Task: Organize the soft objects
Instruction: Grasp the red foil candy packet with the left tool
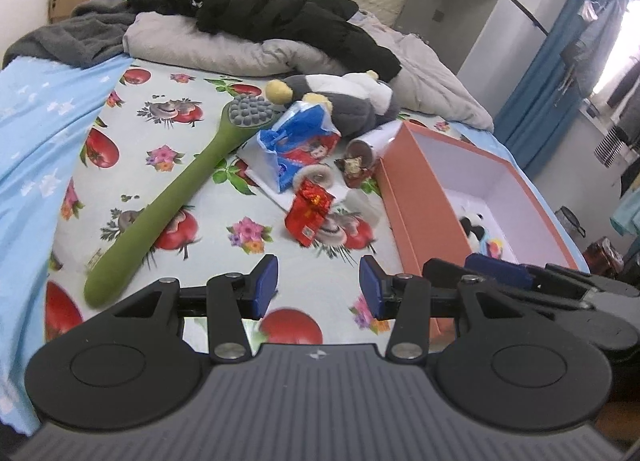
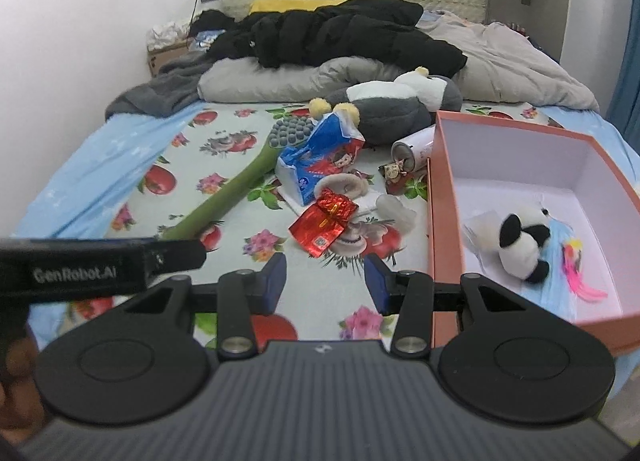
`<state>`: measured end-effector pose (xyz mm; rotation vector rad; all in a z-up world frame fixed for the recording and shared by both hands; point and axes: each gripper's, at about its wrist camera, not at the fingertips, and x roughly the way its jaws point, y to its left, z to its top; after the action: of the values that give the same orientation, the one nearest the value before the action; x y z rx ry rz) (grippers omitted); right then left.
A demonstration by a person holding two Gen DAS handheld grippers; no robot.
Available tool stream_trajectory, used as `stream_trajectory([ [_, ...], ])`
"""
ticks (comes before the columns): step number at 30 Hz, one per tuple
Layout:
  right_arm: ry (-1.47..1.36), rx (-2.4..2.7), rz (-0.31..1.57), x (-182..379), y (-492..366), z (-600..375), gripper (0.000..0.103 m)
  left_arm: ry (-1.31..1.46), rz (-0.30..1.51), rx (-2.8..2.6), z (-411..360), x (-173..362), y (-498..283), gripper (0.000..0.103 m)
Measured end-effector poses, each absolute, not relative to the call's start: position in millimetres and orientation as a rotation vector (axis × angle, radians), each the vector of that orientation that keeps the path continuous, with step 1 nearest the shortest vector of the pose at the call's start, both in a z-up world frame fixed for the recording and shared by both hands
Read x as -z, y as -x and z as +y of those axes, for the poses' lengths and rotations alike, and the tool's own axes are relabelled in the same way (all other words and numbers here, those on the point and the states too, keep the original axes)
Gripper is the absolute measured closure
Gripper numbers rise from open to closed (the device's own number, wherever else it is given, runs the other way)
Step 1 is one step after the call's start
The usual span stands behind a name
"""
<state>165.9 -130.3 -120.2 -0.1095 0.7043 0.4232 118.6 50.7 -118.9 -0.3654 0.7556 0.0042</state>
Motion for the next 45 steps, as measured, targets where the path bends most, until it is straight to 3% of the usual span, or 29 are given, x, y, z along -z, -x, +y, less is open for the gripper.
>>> stream_trajectory([
  [15, 0.251, -0.290, 0.707, 190, -267, -86, 0.062, 0.513, 0.863, 0.034, 101, 195, -245, 0.053],
  [31, 0.425, -0.173, 0.684, 244, -328, -65, 0.062, 0.636, 0.925, 0.133, 111, 252, -322, 0.054],
  [35, 0.473, -0.151, 0.696, 257, -334, -65, 0.063, 0.643, 0.949, 0.155, 107, 264, -330, 0.068],
  [39, 0.500, -0.136, 0.692, 263, -337, -66, 0.079, 0.677, 0.981, 0.153, 106, 277, -335, 0.082],
  [41, 0.506, -0.133, 0.684, 263, -336, -66, 0.086, 0.680, 0.985, 0.152, 105, 280, -335, 0.094],
  [45, 0.498, -0.141, 0.674, 257, -330, -69, 0.094, 0.655, 0.957, 0.147, 101, 270, -328, 0.099],
])
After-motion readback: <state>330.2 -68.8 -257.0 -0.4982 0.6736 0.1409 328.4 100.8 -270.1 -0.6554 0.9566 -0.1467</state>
